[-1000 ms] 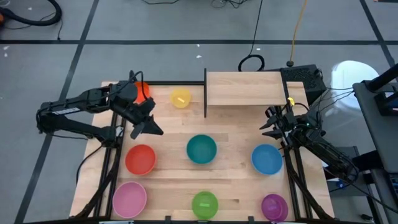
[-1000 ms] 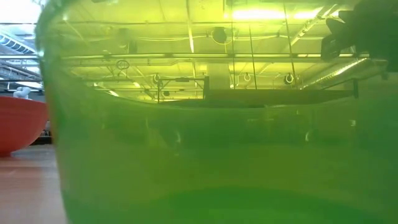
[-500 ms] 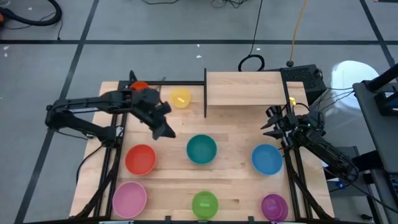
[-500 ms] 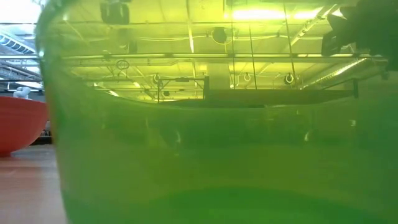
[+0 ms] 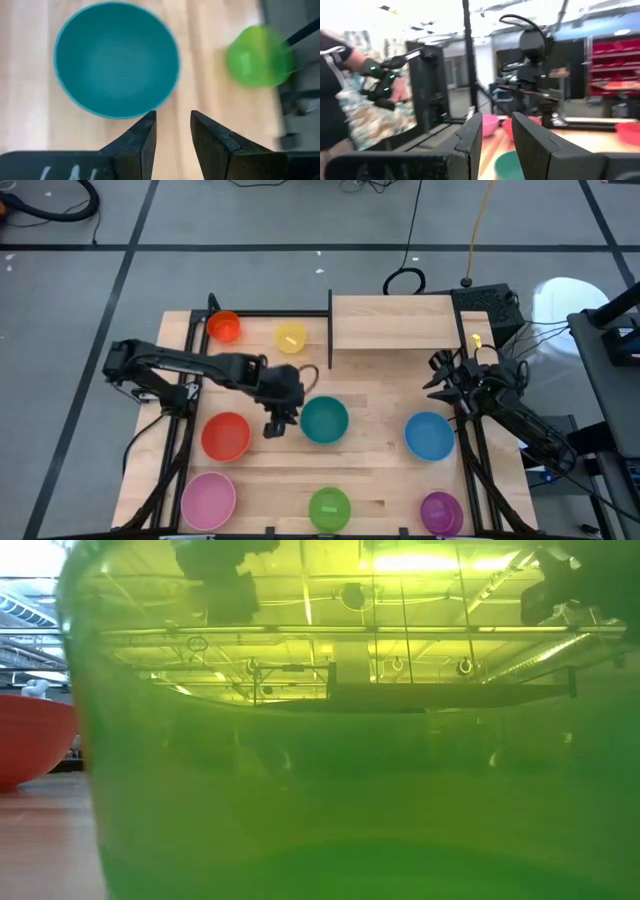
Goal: Place and stack bowls onto a shelf
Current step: Put the dark green bowl on the shelf
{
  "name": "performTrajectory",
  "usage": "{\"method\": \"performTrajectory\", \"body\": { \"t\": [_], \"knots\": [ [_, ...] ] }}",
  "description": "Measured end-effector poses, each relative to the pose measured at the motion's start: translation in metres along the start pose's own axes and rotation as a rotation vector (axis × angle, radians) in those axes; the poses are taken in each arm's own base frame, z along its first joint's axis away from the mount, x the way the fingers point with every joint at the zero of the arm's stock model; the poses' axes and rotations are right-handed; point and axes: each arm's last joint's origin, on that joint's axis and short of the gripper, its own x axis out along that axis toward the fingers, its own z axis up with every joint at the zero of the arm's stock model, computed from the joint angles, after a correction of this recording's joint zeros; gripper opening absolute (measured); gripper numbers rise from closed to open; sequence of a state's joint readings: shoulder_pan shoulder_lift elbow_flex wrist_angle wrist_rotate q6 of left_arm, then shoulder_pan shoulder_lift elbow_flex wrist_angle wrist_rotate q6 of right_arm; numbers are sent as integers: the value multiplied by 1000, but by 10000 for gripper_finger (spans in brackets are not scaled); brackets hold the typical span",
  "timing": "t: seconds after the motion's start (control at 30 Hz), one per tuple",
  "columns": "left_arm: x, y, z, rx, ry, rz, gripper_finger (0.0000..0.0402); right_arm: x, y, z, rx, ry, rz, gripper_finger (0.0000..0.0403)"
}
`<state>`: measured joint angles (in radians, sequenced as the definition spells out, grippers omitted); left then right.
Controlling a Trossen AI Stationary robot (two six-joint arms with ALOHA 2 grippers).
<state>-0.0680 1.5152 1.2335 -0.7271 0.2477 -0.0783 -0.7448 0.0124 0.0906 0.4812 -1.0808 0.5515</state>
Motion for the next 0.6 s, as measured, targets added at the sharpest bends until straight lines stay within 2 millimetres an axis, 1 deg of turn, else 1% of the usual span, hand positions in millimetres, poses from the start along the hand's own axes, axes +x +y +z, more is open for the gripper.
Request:
{"method": "performTrajectory", "body": {
  "t": [0.17, 0.33, 0.47, 0.6],
  "knots": [
    [24, -11, 0, 144, 41, 106, 124, 0, 2, 0, 58, 27, 42, 98],
    [43, -24, 2, 266, 33, 110, 124, 0, 2, 1, 59, 27, 44, 98],
    [61, -33, -2, 333, 77, 104, 124, 0, 2, 1, 53, 26, 44, 98],
    [73, -39, -4, 404, 91, 176, 124, 0, 2, 1, 41, 25, 45, 98]
  ]
}}
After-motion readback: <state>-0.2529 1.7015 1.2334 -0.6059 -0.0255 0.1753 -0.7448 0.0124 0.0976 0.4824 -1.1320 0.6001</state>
